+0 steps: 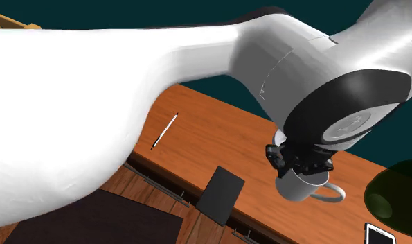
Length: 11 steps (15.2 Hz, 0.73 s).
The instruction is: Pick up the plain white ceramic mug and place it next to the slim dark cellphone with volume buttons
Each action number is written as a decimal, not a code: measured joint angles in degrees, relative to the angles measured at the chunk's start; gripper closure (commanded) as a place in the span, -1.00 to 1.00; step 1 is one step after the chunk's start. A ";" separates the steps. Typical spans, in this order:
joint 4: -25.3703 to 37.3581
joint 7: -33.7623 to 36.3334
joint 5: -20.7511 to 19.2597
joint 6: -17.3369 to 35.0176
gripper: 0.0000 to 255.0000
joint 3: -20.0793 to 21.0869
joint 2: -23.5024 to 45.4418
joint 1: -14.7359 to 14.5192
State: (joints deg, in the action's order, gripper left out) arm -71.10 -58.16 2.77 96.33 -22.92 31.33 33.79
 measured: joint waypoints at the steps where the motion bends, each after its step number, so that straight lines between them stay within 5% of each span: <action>1: 0.00 -1.07 0.18 0.58 1.00 -0.20 0.49 0.96; 5: 5.45 -5.40 1.69 0.30 1.00 -0.53 5.21 5.85; 11: 21.65 -11.27 4.50 -3.58 1.00 -0.07 16.54 15.25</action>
State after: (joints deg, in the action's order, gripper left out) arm -49.45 -69.43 7.27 92.75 -22.99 47.87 49.04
